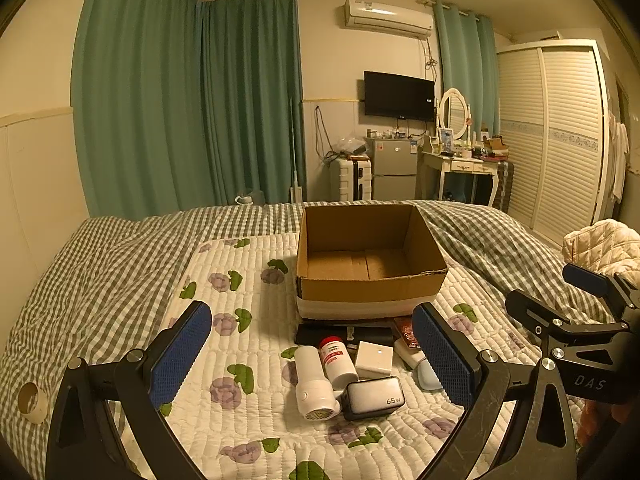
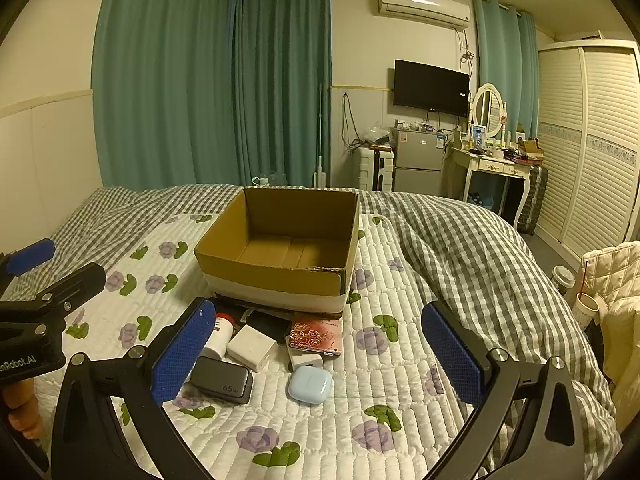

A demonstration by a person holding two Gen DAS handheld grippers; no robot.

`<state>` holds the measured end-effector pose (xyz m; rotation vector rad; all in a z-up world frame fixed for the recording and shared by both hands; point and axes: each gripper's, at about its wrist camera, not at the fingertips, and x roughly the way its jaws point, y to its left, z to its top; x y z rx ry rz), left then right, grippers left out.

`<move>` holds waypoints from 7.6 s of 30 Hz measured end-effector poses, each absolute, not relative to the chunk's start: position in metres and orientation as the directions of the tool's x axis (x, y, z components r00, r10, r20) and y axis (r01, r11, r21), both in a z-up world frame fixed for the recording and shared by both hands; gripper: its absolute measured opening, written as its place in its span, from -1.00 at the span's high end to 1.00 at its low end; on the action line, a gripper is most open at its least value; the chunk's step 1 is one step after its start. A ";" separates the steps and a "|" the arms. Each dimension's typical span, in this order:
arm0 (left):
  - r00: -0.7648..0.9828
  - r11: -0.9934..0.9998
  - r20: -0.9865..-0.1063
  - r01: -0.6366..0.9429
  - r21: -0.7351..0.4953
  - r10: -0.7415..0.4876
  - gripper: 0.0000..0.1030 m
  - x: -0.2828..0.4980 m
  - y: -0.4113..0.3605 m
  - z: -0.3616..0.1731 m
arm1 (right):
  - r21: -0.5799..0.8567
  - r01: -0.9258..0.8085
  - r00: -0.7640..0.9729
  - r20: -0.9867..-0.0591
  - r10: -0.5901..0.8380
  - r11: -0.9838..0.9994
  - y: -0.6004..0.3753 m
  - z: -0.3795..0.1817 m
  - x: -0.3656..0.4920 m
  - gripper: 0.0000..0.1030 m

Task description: Organize rigid objects

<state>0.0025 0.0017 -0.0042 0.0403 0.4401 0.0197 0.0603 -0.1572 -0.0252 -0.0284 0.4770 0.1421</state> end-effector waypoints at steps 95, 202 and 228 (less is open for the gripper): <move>0.452 1.000 -0.892 0.027 0.011 -0.002 0.13 0.124 0.008 -0.162 | 0.032 -0.250 0.425 -0.894 0.139 0.968 -0.138 -0.201 0.188 -0.06; 0.564 0.984 -0.825 -0.166 -0.065 0.041 -0.35 0.140 0.005 -0.106 | 0.157 -0.332 0.426 -0.855 0.297 0.930 -0.140 -0.197 0.273 -0.41; 0.624 0.990 -0.781 -0.121 -0.078 0.015 -0.35 0.115 0.003 -0.059 | 0.013 -0.496 0.452 -0.850 0.271 0.868 -0.135 -0.127 0.204 0.98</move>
